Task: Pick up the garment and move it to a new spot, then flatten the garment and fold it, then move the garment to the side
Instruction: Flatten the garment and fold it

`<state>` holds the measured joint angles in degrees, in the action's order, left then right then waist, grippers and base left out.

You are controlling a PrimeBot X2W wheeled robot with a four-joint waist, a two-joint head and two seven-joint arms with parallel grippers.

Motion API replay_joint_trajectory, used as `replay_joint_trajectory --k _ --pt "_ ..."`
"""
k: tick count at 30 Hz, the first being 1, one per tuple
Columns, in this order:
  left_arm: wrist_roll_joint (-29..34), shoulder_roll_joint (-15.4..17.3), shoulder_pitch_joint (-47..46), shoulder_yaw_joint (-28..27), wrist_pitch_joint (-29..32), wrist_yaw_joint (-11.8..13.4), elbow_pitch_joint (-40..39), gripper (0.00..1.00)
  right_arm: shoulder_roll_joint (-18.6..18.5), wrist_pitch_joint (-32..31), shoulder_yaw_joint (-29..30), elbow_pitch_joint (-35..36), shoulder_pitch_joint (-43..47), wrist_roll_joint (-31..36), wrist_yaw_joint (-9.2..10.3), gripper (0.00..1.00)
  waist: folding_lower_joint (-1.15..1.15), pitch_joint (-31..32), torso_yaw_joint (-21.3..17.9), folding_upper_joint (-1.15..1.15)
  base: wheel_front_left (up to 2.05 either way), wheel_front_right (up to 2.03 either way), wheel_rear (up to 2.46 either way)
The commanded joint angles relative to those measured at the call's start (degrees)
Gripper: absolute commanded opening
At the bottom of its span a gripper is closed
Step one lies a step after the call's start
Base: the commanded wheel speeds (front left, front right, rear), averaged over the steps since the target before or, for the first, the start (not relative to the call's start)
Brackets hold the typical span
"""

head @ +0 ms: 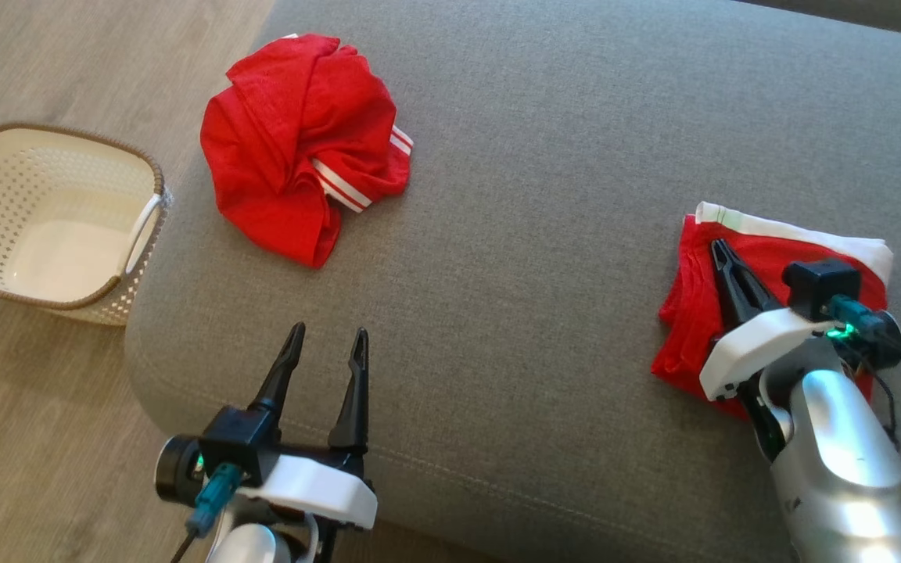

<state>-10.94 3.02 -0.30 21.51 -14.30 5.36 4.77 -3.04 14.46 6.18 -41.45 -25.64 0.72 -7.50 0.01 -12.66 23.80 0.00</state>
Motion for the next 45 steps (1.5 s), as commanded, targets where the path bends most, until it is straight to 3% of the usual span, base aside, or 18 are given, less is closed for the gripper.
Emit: replay_joint_trajectory --k 1,8,21,29,38,39,40,45 --pt "-0.6 -0.1 -2.4 -1.6 -0.7 0.5 -1.7 1.00 0.2 0.5 -0.9 0.7 -2.0 0.8 0.01 0.00 -0.01 0.1 -0.3 0.00 0.00 0.00 0.00" --pt "-0.3 -0.1 -2.5 -2.2 -0.7 0.6 -1.6 1.00 0.2 0.5 -2.3 -0.1 -2.2 0.2 0.01 0.00 -0.01 1.7 -2.4 0.00 0.00 0.00 0.00" --pt "1.1 -0.1 1.3 -7.4 -0.7 -0.4 -2.0 1.00 0.2 0.5 -5.2 14.4 5.1 -7.7 0.01 0.00 -0.01 12.0 -11.2 0.00 0.00 0.00 0.00" --pt "1.1 -0.1 4.4 -10.7 -0.7 -0.2 -3.3 1.00 0.2 0.5 -4.0 21.5 11.3 -4.7 0.01 0.00 -0.01 15.6 -16.7 0.00 0.00 0.00 0.00" --pt "0.5 -0.1 6.8 -11.3 -0.7 -0.1 -3.4 1.00 0.2 0.5 -1.4 24.3 16.9 -3.5 0.01 0.00 -0.01 17.1 -19.5 0.00 0.00 0.00 0.00" --pt "0.4 -0.1 7.1 -11.1 -0.7 -0.1 -3.3 1.00 0.2 0.5 -1.1 24.4 17.4 -3.6 0.01 0.75 -0.01 17.2 -19.8 0.00 0.00 0.00 0.00" --pt "0.9 -0.1 7.4 -10.8 -0.7 -0.2 -2.9 1.00 0.2 0.5 -1.2 24.3 18.0 -3.8 0.01 1.00 -0.01 17.3 -20.0 0.00 0.00 0.00 0.00" --pt "1.2 -0.1 8.1 -10.2 -0.7 0.0 -2.1 1.00 0.2 0.5 -2.2 24.4 20.2 -3.4 0.01 1.00 -0.01 17.4 -20.9 0.00 0.00 0.00 0.00"
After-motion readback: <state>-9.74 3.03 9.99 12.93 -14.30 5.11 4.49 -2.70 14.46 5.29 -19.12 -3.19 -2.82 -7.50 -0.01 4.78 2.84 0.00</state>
